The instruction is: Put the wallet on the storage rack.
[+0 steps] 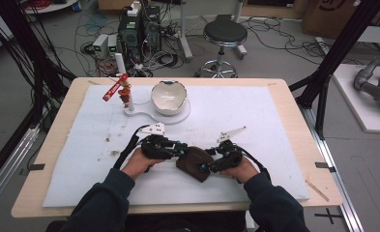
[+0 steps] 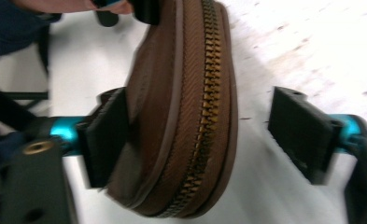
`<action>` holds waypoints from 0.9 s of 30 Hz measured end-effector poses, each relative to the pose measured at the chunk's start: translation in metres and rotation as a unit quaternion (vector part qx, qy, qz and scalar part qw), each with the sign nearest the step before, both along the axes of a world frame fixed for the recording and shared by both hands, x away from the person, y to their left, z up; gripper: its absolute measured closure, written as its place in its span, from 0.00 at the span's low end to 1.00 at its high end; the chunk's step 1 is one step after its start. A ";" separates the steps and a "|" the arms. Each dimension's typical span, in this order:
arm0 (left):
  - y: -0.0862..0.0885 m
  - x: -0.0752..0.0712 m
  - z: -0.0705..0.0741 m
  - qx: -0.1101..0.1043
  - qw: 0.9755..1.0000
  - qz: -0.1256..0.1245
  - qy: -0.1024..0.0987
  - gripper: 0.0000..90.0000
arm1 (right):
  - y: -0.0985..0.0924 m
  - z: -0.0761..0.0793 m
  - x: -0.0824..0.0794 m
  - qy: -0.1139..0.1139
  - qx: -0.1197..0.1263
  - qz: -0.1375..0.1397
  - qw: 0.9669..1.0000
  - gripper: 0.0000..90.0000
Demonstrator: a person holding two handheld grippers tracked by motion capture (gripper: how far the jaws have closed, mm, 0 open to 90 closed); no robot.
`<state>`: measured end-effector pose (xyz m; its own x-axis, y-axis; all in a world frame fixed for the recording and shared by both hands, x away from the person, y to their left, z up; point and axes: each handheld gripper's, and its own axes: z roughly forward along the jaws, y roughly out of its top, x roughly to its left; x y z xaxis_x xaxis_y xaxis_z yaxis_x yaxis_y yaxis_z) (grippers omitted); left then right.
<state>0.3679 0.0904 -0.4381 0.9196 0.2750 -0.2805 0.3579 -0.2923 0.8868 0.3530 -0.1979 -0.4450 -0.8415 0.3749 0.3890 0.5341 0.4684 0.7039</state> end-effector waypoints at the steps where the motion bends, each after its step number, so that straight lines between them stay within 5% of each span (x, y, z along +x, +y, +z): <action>1: 0.002 0.001 0.000 -0.003 1.000 0.010 0.002 0.81 | 0.000 0.002 0.000 -0.003 0.006 0.015 1.000 0.53; 2: 0.004 0.003 0.002 -0.014 1.000 0.018 0.006 0.83 | 0.000 0.004 -0.003 -0.008 0.006 0.017 1.000 0.54; 4: 0.011 0.004 0.007 -0.025 0.999 0.047 0.007 0.70 | 0.001 0.005 -0.004 -0.016 0.007 0.019 1.000 0.57; 9: 0.036 0.006 0.018 -0.019 0.994 0.112 -0.004 0.57 | -0.004 0.014 -0.003 -0.047 0.036 -0.004 0.998 0.71; 16: 0.072 -0.003 0.035 0.008 0.980 0.191 -0.058 0.42 | -0.011 0.026 0.002 -0.105 0.035 -0.039 0.993 0.72; 20: 0.095 -0.011 0.034 0.026 0.970 0.234 -0.065 0.27 | -0.008 0.038 0.008 -0.153 0.023 -0.042 0.987 0.72; 27: 0.126 -0.014 0.032 0.001 0.958 0.277 -0.074 0.23 | 0.002 0.066 0.032 -0.201 0.009 -0.039 0.979 0.72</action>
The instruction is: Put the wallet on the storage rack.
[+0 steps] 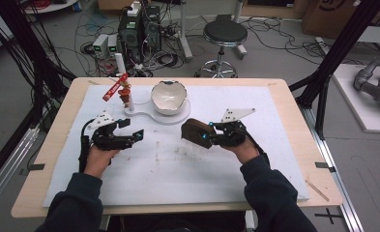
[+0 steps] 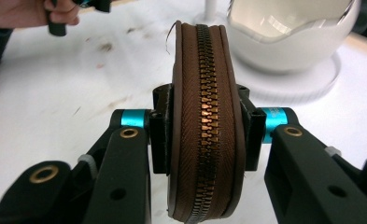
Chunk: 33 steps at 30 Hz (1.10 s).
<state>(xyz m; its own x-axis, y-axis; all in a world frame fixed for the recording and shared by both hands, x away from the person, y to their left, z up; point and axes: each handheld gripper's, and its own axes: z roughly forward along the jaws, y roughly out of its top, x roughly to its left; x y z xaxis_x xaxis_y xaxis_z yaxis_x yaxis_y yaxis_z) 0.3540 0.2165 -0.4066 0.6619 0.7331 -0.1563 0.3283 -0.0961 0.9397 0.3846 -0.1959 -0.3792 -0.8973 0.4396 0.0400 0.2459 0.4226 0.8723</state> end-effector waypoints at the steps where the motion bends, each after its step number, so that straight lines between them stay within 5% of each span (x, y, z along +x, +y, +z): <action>1: 0.002 0.000 0.000 -0.001 1.000 0.003 -0.004 0.23 | 0.001 0.004 0.004 -0.004 -0.001 0.000 1.000 0.72; 17: 0.022 0.002 -0.004 -0.017 0.999 0.033 -0.010 0.24 | 0.041 0.055 0.075 -0.054 0.003 0.015 0.998 0.72; 19: 0.025 0.003 -0.006 -0.019 0.999 0.035 -0.006 0.24 | 0.048 0.059 0.083 -0.047 0.006 0.019 0.999 0.72; 33: 0.029 0.004 -0.010 -0.024 0.999 0.038 0.001 0.24 | 0.088 0.056 0.133 -0.072 -0.022 0.024 0.997 0.72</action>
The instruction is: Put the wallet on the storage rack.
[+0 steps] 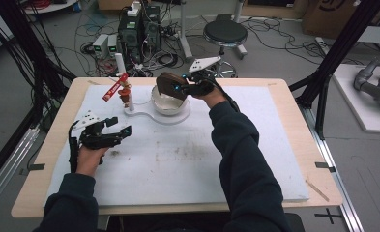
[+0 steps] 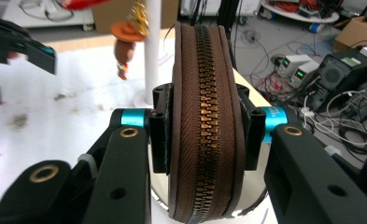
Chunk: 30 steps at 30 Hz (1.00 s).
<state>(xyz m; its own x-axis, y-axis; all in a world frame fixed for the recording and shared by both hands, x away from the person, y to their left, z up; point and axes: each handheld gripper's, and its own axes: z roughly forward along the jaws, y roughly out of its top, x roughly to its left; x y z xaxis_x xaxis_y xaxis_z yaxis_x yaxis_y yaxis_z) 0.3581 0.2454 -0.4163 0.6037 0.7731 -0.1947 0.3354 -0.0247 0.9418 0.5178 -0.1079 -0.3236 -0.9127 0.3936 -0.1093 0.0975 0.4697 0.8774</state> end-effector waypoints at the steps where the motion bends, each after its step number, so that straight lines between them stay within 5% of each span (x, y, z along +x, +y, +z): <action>1: 0.000 0.000 0.000 0.001 1.000 0.000 0.001 0.24 | 0.002 -0.001 0.002 -0.002 -0.007 0.001 1.000 0.72; 14: 0.002 0.000 -0.001 -0.002 1.000 0.001 0.003 0.24 | 0.021 -0.032 0.021 0.005 -0.052 -0.007 0.999 0.71; 17: 0.003 -0.001 -0.001 -0.004 1.000 0.003 0.002 0.24 | 0.022 -0.037 0.021 0.009 -0.046 -0.026 0.999 0.62; 20: 0.004 -0.001 -0.001 -0.005 1.000 0.004 0.004 0.24 | 0.013 -0.034 0.020 0.019 -0.018 -0.049 0.998 0.58; 27: 0.004 -0.001 -0.002 -0.006 1.000 0.004 0.005 0.24 | -0.023 -0.017 0.006 0.028 -0.013 -0.063 0.998 0.62; 30: 0.004 -0.001 -0.001 -0.007 1.000 0.006 0.004 0.24 | -0.039 -0.012 -0.003 0.010 -0.005 -0.071 0.997 0.64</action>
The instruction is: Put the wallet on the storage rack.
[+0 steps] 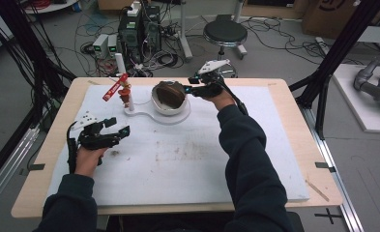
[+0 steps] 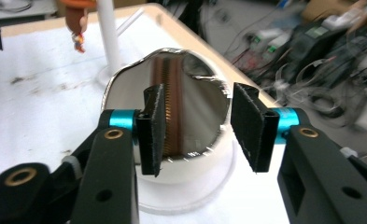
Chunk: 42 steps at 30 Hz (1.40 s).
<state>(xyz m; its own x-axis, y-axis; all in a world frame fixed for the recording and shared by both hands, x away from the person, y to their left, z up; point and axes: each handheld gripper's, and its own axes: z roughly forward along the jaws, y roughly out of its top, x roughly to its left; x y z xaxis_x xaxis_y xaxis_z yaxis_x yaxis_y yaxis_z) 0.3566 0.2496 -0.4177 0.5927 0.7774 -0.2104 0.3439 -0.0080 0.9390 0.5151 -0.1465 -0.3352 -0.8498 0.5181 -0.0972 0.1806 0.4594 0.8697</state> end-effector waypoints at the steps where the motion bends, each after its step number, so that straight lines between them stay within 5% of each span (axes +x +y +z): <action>1: 0.000 0.000 0.000 0.000 1.000 0.000 -0.001 0.24 | -0.006 0.000 -0.004 0.008 0.004 -0.008 1.000 0.63; 5: 0.001 0.000 0.000 -0.006 1.000 0.001 -0.001 0.24 | -0.037 -0.005 -0.020 0.006 0.020 -0.038 0.999 0.50; 7: 0.001 0.000 0.002 -0.015 1.000 0.001 -0.005 0.24 | -0.052 -0.008 -0.027 0.036 0.000 -0.063 0.997 0.41; 10: 0.002 0.001 0.003 -0.017 1.000 0.005 -0.012 0.21 | -0.077 -0.016 -0.045 0.045 -0.010 -0.091 0.995 0.33; 18: 0.002 0.002 0.002 -0.004 1.000 -0.003 -0.023 0.21 | -0.136 -0.048 -0.103 0.052 0.013 -0.150 0.987 0.27; 23: 0.001 0.001 0.003 -0.021 1.000 -0.004 -0.011 0.21 | -0.162 -0.061 -0.130 0.045 0.022 -0.175 0.983 0.25; 31: -0.001 -0.004 0.004 -0.013 1.000 -0.005 -0.027 0.21 | -0.176 -0.070 -0.155 0.028 0.019 -0.196 0.980 0.24; 42: -0.005 -0.011 0.005 -0.001 0.999 -0.009 -0.045 0.22 | -0.177 -0.067 -0.160 0.024 0.028 -0.202 0.979 0.24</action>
<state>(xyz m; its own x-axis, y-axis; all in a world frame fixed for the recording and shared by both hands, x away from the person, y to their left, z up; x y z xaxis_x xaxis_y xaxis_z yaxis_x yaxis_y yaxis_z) 0.3456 0.2448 -0.4122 0.6235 0.7657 -0.1580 0.2588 -0.0114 0.9659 0.3551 -0.3237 -0.4020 -0.5775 0.8160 -0.0245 0.3794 0.2948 0.8770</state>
